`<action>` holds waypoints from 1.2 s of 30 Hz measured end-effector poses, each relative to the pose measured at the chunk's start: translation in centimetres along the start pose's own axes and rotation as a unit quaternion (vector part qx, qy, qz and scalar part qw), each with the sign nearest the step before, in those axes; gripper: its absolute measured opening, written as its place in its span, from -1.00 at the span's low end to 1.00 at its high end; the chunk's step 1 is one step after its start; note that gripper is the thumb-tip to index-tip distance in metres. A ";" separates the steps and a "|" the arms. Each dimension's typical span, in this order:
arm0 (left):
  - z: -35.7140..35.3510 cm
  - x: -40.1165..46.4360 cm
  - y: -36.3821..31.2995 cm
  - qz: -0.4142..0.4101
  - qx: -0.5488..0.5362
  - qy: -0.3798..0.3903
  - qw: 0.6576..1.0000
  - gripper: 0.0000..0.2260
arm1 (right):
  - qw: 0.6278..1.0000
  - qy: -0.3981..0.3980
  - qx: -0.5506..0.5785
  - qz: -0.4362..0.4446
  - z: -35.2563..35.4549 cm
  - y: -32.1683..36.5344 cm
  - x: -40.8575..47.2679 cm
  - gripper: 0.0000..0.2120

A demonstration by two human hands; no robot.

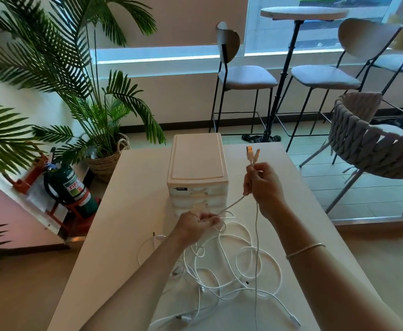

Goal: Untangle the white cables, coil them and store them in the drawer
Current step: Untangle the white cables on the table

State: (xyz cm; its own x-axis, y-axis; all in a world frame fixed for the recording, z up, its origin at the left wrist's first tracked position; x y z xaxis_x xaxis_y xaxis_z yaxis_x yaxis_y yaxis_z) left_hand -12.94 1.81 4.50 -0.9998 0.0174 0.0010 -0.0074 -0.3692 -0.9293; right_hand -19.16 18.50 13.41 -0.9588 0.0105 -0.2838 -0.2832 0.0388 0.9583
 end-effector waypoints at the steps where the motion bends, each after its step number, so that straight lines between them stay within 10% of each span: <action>1: 0.3 -0.2 0.5 0.003 -0.001 0.000 1.000 -0.83 | 1.000 -0.010 0.006 0.000 0.3 0.4 0.0 -0.82; 11: 6.2 -2.6 6.7 0.115 0.103 -0.077 0.985 -0.80 | 0.969 -0.143 -0.186 0.077 3.7 2.1 0.8 -0.90; 16: 12.4 -5.9 9.0 0.227 0.212 -0.218 0.925 -0.75 | 0.935 -0.228 -0.261 0.082 7.1 3.8 -0.1 -0.81; 25: 9.3 -2.1 5.1 0.164 0.355 -0.093 0.916 -0.62 | 0.952 -0.116 -0.272 0.083 2.7 3.9 -0.9 -0.85; 31: -2.4 -0.8 -3.3 -0.013 0.151 0.110 0.982 -0.41 | 0.975 -0.045 -0.206 0.073 -0.5 4.3 -2.1 -0.92; 36: -5.9 -1.8 -0.2 0.026 0.151 0.189 0.970 -0.79 | 0.985 -0.031 -0.157 0.060 0.2 5.5 -2.3 -0.89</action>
State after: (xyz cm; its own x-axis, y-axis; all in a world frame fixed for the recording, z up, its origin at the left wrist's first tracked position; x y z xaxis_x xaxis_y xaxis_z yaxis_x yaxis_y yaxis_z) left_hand -11.02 7.31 2.50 -0.9225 0.3092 -0.2311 -0.0182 -0.6329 -0.7740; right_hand -18.47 18.85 19.35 -0.9854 0.0576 -0.1603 -0.1701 -0.2772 0.9456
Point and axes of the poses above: each hand's wrist, its own x-axis towards the middle knuckle, its own z-axis out of the back of the hand, y = z × x, the point moved 7 cm from there along x, towards the middle knuckle, and after that the axes turned 14 degrees about -z, right-handed, at the moved point
